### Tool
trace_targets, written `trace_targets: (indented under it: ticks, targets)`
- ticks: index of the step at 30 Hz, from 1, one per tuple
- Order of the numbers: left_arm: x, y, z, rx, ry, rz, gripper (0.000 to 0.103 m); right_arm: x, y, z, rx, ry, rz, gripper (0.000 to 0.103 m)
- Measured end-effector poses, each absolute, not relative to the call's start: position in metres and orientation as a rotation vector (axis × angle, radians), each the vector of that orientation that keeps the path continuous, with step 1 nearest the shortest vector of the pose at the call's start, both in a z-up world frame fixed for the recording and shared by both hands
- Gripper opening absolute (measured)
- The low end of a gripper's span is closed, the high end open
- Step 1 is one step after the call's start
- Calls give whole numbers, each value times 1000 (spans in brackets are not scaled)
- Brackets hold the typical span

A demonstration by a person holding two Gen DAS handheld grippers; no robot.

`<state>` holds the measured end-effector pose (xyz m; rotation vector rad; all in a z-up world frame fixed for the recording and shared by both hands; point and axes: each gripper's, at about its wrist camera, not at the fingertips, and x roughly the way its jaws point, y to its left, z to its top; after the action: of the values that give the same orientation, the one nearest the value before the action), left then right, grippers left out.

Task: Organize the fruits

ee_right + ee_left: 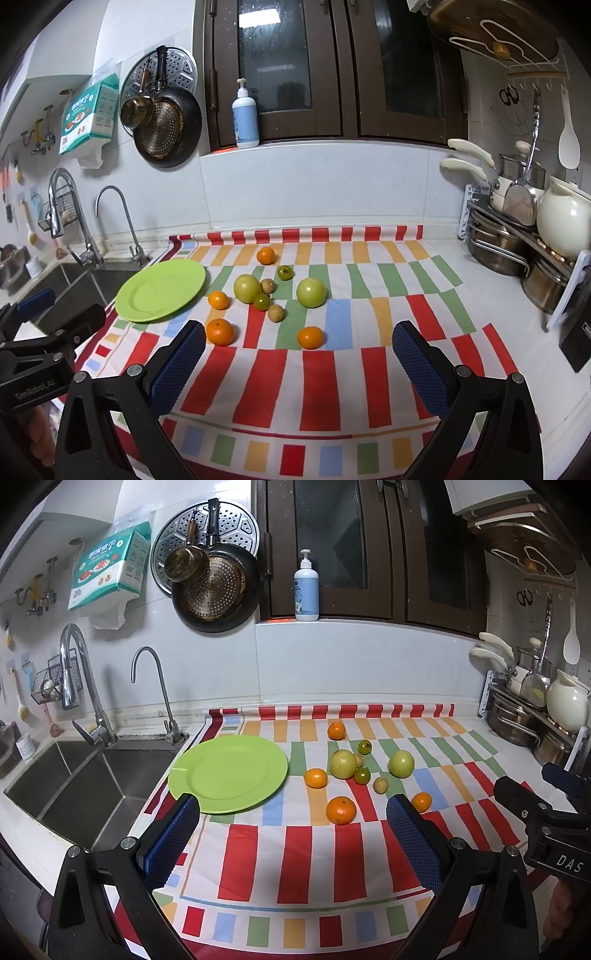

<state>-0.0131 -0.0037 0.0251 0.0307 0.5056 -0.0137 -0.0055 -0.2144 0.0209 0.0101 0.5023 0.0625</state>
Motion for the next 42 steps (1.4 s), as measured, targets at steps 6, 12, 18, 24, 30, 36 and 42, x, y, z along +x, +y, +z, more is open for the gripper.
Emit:
trace_targets:
  ticks: [6,12,18,24,30,36,42]
  targets:
    - [-12,-4,24,28,509,-18,103,-5,-215,21,11,504,62,102]
    - [-12,-4,23,25,512,-21,103,-5,-214,22,11,504,65,102]
    - [-11,-5,22,26,511,-23,103,-5,-214,22,12,506,65,102]
    - [-9,-6,21,27,519,-28,103,-5,-214,22,11,508,65,102]
    - [-7,-5,20,29,522,-31,103,-2,-215,21,12,516,63,102]
    - [2,-6,18,32,531,-44,103,3,-215,18,12,532,53,102]
    - [17,-7,10,45,550,-51,103,12,-216,12,11,553,45,102]
